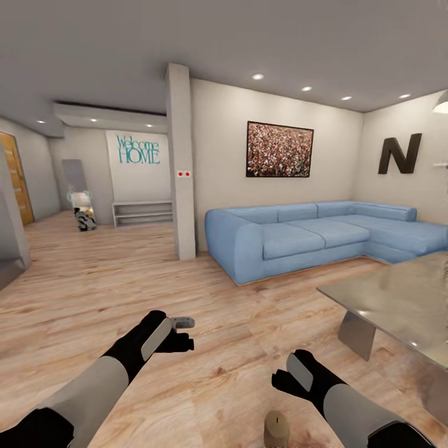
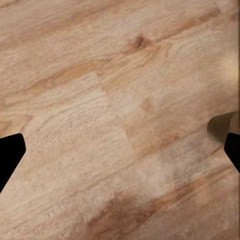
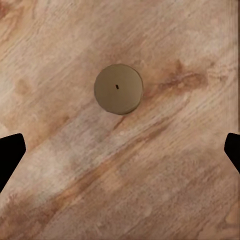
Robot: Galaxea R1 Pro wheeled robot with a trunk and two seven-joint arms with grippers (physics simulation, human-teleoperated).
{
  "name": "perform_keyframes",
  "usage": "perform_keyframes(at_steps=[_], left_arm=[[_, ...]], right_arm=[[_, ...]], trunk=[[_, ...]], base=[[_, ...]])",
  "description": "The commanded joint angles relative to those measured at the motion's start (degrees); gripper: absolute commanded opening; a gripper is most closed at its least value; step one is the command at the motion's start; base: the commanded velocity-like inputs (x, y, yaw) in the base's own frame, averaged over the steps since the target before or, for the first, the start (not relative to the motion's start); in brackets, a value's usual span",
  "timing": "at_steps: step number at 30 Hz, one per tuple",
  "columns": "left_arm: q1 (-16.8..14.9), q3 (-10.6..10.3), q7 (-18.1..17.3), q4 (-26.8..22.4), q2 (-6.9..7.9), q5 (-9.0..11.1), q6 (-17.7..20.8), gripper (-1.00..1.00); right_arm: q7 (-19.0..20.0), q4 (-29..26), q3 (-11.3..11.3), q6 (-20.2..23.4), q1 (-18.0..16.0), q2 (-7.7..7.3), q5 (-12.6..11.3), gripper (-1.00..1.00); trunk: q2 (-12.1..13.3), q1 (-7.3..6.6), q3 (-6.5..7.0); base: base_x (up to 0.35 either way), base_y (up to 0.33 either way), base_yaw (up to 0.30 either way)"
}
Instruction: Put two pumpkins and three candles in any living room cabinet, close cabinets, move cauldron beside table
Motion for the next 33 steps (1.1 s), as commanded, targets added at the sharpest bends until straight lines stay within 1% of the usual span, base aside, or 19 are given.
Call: perform_keyframes(at_steps=[1, 15, 20, 29, 33], left_arm=[[-0.04, -0.2, 0.53, -0.09, 0.04, 0.63, 0.12, 1.0], [-0.04, -0.61, 0.52, -0.68, 0.06, 0.62, 0.28, 1.0], [-0.04, -0.7, 0.52, -0.64, 0.06, 0.6, 0.33, 1.0], [-0.04, -0.7, 0.52, -0.67, 0.06, 0.54, 0.35, 1.0], [-0.04, -0.66, 0.54, -0.69, -0.05, 0.55, 0.29, 1.0]], right_arm=[[-0.46, -0.09, 0.48, 0.17, -0.04, -0.03, -0.59, 1.0], [-0.46, -0.09, 0.54, 0.15, -0.04, 0.07, -0.44, 1.0], [-0.46, -0.09, 0.54, 0.14, -0.04, 0.11, -0.36, 1.0], [-0.46, -0.09, 0.46, 0.16, -0.04, -0.15, -0.33, 1.0], [-0.46, -0.03, 0.42, 0.17, -0.04, -0.18, -0.33, 1.0]], trunk=[[-0.03, -0.01, -0.07], [-0.03, -0.01, -0.07], [-0.03, -0.01, -0.07], [-0.03, -0.01, -0.07], [-0.03, -0.01, -0.07]], base=[[0.0, 0.0, -0.075], [0.031, 0.004, -0.014], [0.236, 0.001, 0.0], [0.32, 0.0, 0.0], [0.155, 0.0, 0.0]])
